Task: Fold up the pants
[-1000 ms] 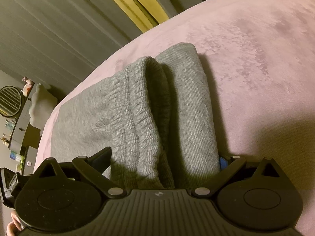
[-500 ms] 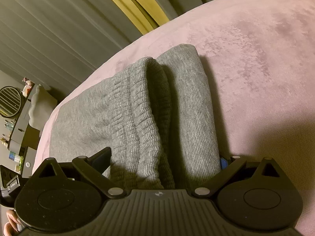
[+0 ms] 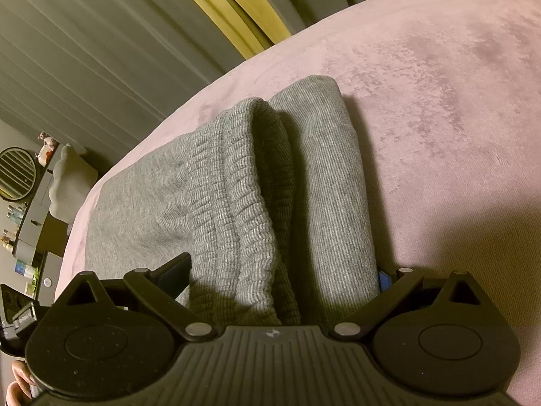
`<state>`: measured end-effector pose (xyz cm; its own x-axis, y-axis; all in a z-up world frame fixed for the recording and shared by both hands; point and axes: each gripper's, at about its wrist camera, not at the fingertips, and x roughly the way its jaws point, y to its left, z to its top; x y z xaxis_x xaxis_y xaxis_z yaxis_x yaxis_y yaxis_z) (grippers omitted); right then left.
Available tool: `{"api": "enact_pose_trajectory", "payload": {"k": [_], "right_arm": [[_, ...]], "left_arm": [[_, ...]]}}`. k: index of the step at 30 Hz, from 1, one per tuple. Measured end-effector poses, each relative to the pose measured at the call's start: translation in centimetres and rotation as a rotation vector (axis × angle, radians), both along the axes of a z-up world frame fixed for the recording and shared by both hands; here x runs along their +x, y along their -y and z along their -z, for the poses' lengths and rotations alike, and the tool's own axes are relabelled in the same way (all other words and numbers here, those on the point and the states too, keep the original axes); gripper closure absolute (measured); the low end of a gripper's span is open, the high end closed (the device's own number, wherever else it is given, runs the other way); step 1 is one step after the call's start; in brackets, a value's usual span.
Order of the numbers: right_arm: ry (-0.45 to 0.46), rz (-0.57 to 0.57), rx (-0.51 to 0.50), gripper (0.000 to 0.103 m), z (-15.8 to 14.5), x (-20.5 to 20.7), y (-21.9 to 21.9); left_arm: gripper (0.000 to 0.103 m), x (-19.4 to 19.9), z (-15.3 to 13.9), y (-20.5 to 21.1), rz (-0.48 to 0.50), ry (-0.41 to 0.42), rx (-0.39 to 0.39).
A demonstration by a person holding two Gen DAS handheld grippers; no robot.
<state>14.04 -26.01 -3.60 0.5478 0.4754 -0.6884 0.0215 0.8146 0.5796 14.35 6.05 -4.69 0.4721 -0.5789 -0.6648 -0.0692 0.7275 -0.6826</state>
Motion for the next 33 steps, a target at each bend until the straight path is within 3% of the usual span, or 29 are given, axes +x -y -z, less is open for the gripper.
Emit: {"api": "enact_pose_trajectory", "payload": {"k": [6,9,13,16,17,18,20,21,22,25,30,33], "right_arm": [[-0.003,-0.005,0.007,0.004,0.1,0.2,0.1],[-0.002,-0.007,0.009,0.004,0.2,0.2,0.3],[-0.004,-0.010,0.006,0.004,0.1,0.2,0.4],[-0.010,-0.012,0.007,0.003,0.0,0.5,0.4],[-0.013,-0.017,0.005,0.003,0.0,0.6,0.3],[-0.015,-0.014,0.007,0.004,-0.1,0.7,0.3],[-0.006,-0.018,0.002,0.004,-0.2,0.8,0.3],[0.006,-0.025,-0.008,0.013,-0.4,0.7,0.1],[0.030,-0.047,-0.023,0.023,-0.7,0.6,-0.3],[0.041,-0.048,-0.049,0.034,-1.6,0.5,-1.2],[0.083,-0.026,-0.078,0.043,-3.8,0.1,-2.2],[0.174,-0.022,-0.091,0.046,-6.1,-0.1,-3.3]], "left_arm": [[0.002,-0.6,0.0,-3.6,-0.139,0.014,-0.147],[0.002,0.4,0.6,-3.6,-0.128,0.013,-0.192],[0.002,3.1,1.3,-1.3,-0.031,0.007,-0.163],[0.004,4.3,1.4,-0.2,-0.011,0.017,-0.127],[0.010,4.5,1.3,-0.1,-0.016,0.019,-0.113],[0.029,4.5,1.1,0.1,-0.019,0.020,-0.086],[0.047,4.2,1.0,0.1,-0.022,0.026,-0.027],[0.052,3.9,1.1,-0.2,-0.028,0.039,-0.039],[0.054,3.7,1.1,-0.2,-0.033,0.045,-0.037],[0.061,3.3,-0.3,0.5,-0.026,0.081,0.028],[0.067,3.2,-3.1,2.0,0.008,0.168,0.082],[0.068,3.5,-4.7,2.9,0.016,0.219,0.083]]}}
